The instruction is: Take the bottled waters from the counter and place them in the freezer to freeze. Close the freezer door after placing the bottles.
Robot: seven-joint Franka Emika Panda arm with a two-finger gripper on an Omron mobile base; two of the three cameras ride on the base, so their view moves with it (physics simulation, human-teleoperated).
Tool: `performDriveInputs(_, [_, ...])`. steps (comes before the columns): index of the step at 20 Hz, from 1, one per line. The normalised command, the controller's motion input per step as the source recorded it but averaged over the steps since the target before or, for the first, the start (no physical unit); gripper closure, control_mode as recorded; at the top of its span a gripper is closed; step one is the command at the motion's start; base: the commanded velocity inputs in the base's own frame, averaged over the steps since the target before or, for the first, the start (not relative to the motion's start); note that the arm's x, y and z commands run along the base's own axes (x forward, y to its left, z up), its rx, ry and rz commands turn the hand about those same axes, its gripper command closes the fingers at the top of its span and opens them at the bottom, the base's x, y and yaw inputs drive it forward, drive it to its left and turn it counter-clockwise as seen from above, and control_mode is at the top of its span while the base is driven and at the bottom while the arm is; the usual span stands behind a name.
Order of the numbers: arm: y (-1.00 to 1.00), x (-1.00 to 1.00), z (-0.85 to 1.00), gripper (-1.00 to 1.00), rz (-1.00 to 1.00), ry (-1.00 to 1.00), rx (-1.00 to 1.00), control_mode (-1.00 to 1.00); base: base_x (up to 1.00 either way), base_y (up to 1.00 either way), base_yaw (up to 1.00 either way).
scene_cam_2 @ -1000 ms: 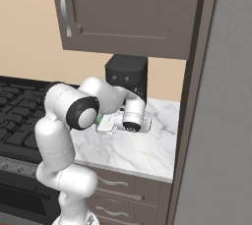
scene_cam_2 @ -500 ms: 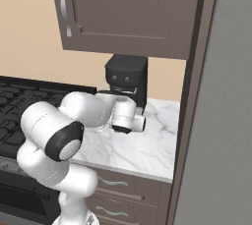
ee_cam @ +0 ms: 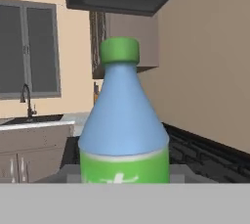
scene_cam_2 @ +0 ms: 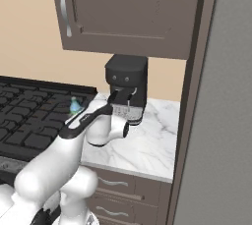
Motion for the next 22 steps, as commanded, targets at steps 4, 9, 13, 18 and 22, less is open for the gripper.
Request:
performDriveInputs(4, [0.37, -0.5, 0.13, 1.0, -0.16, 0.02, 0.04, 1.0, -0.5, 0.34, -0.23])
performDriveInputs(9, [0.0, 0.0, 0.0, 1.0, 0.0, 0.0, 0.0, 1.0, -1.0, 0.48, -0.59])
performDriveInputs(13, [0.0, 0.0, 0.0, 1.0, 0.0, 0.0, 0.0, 1.0, -1.0, 0.39, -0.72])
performDriveInputs(18, [0.0, 0.0, 0.0, 1.0, 0.0, 0.0, 0.0, 1.0, -0.67, 0.12, -0.86])
performDriveInputs(22, [0.0, 0.0, 0.0, 1.0, 0.0, 0.0, 0.0, 1.0, -0.06, -0.28, -0.88])
